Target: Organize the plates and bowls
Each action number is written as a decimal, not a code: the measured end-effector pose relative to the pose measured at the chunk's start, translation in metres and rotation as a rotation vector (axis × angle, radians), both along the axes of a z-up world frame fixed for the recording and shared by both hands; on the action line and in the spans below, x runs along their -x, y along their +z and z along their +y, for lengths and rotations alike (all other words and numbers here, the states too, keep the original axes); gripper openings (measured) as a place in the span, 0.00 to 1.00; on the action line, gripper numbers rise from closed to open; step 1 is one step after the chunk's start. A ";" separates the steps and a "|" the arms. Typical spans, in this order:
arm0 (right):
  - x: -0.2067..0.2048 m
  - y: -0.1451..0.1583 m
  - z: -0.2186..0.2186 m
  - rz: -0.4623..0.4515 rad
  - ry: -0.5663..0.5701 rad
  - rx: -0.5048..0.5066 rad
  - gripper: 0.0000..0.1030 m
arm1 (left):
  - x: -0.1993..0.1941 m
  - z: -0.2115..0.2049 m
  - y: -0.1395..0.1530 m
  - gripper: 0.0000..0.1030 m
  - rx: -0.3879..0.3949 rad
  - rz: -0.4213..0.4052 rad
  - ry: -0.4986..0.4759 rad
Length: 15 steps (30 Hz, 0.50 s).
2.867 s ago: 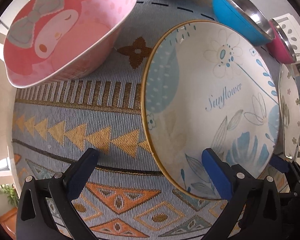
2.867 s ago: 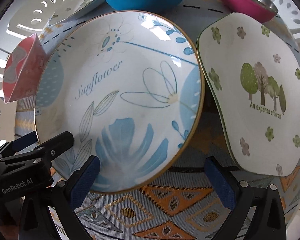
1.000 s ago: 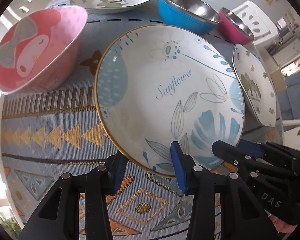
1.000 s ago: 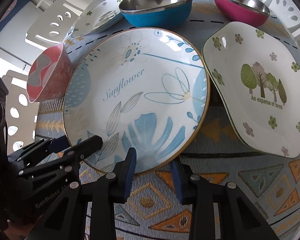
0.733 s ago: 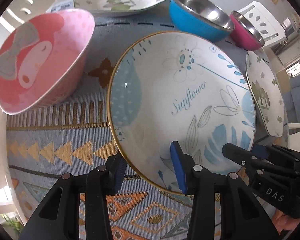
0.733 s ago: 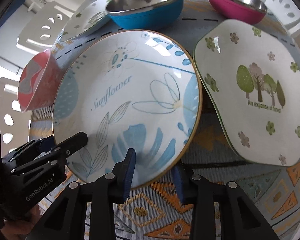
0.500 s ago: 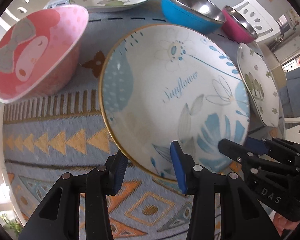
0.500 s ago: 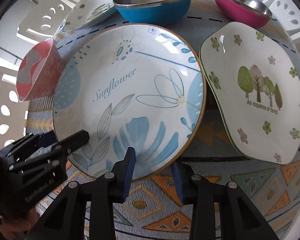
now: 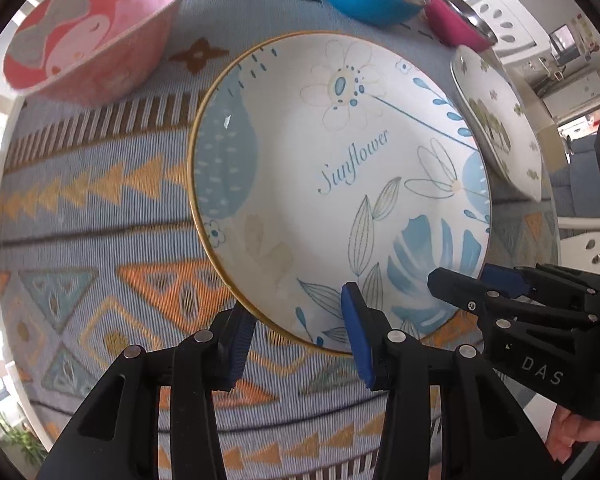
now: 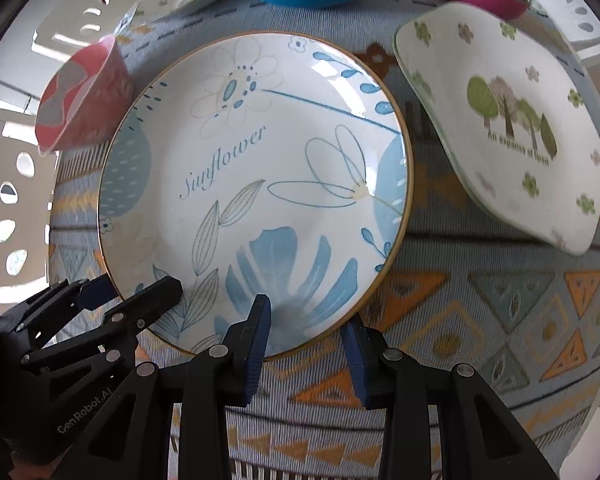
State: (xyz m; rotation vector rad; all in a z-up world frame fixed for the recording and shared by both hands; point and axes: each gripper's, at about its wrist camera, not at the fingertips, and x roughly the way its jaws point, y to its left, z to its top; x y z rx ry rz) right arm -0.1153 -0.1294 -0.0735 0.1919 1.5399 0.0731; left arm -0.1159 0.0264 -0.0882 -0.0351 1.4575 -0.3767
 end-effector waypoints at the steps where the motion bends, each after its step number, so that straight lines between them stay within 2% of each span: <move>1: 0.003 0.000 0.000 0.004 0.001 -0.002 0.33 | 0.007 0.001 0.000 0.40 0.000 0.003 -0.005; 8: 0.016 -0.002 -0.004 0.013 -0.021 -0.040 0.33 | 0.022 0.001 0.000 0.42 -0.036 -0.011 -0.032; 9: 0.015 -0.002 -0.004 0.016 -0.017 -0.040 0.33 | 0.009 -0.012 -0.002 0.42 -0.039 -0.009 -0.033; 15: 0.011 -0.003 -0.008 0.021 -0.015 -0.041 0.34 | 0.007 -0.014 -0.002 0.41 -0.036 0.005 -0.027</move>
